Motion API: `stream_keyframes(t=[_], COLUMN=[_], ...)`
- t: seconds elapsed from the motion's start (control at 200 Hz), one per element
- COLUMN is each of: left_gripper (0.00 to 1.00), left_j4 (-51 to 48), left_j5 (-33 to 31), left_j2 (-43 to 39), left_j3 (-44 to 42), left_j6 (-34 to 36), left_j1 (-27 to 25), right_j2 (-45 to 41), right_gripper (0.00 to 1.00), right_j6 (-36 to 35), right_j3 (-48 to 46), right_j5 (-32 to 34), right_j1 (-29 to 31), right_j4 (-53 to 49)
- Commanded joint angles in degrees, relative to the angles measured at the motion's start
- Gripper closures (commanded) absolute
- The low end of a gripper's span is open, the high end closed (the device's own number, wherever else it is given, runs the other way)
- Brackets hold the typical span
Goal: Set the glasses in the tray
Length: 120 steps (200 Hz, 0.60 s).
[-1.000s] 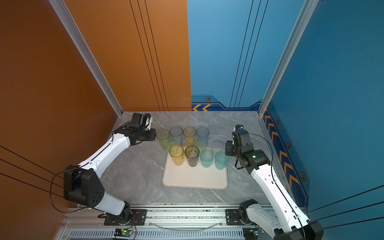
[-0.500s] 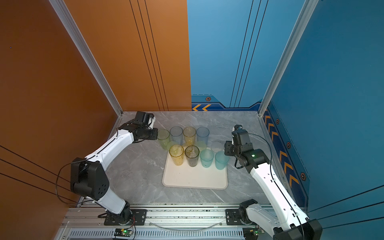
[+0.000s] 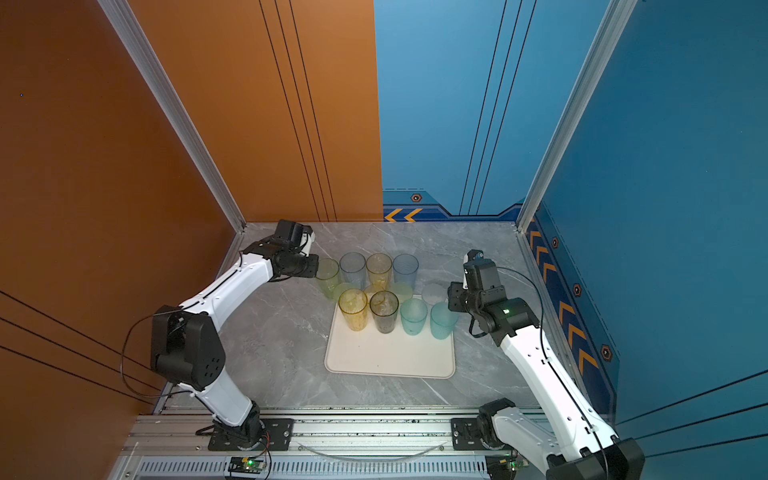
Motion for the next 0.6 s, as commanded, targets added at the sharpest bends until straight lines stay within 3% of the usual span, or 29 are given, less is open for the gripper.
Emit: stream_keyframes(t=[0.0, 0.596], left_gripper=[0.76, 0.88], left_j4=[-1.8, -5.3], left_j5=[0.4, -0.9], left_j2=[1.5, 5.9], left_j3=[2.1, 6.4], left_j6=[1.3, 3.3], left_j1=[0.3, -0.5], right_j2=[-0.1, 0.7], right_gripper=[0.51, 0.51], right_j6=[0.6, 0.5], right_j3=[-0.7, -0.8], right_j5=[-0.6, -0.8], right_j1=[-0.2, -0.2], right_j4=[0.5, 0.8])
